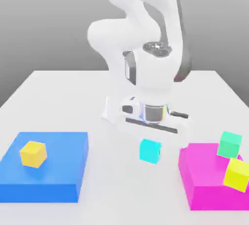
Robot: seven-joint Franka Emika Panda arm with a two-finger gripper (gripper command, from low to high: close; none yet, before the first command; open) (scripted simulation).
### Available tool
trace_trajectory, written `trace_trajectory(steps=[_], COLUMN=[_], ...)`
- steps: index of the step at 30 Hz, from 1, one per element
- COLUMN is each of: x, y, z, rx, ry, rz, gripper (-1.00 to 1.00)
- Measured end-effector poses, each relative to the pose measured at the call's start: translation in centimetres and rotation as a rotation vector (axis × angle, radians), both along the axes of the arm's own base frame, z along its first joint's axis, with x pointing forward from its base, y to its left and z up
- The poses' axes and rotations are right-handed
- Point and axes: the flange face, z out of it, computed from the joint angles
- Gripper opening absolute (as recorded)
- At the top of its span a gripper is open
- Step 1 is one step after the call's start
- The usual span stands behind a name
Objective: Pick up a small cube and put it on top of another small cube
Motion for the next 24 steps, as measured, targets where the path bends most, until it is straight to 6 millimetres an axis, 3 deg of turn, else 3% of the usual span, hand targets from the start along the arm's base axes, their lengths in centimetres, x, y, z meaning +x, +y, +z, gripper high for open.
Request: trace_trajectory(steps=[8, 16, 18, 21, 22, 24], x=[1.9, 0.3, -0.1, -0.2, -0.3, -0.3], y=[8.3, 17.5, 18.7, 19.1, 19.1, 19.1], z=[5.3, 11.3, 10.7, 6.9, 6.2, 6.2], rx=[0.002, 0.002, 0.0, -0.001, -0.001, -0.001], ry=[-0.002, 0.002, 0.003, 0.003, 0.003, 0.003], rz=[0.492, 1.001, 1.067, 1.086, 1.088, 1.088], gripper=[-1.0, -1.0, -1.0, -1.0, 1.0, 1.0])
